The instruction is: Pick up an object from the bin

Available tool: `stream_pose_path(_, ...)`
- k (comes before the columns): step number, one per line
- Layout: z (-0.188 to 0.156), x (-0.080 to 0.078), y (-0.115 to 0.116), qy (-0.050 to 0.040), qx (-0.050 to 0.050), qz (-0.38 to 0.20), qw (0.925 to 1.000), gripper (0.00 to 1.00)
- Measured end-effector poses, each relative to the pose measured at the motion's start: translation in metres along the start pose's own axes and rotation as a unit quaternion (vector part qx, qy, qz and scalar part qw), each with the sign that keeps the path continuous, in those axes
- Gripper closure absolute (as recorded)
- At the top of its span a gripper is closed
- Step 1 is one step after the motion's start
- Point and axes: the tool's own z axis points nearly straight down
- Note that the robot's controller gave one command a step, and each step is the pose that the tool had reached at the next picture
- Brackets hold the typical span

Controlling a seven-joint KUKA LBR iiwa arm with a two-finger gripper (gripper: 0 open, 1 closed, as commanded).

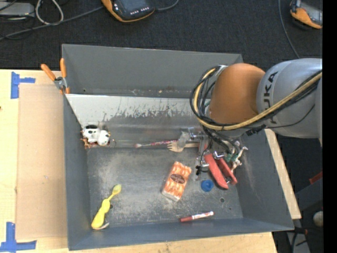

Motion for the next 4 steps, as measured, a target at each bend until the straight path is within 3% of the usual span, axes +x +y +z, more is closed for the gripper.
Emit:
stream_pose_path(1, 0.015, -0.013, -0.017, -0.0017, 0.0, -0.023, 0.9997, 0.0)
stream_pose_path(2, 0.036, -0.003, -0.007, -0.0012, 0.0, -0.178, 0.9841, 0.0)
stream_pose_path(3, 0.047, 0.032, 0.014, -0.0009, 0.0, -0.226, 0.9741, 0.0)
stream_pose_path(4, 0.054, 0.027, 0.014, -0.0018, 0.0, -0.244, 0.9698, 1.0)
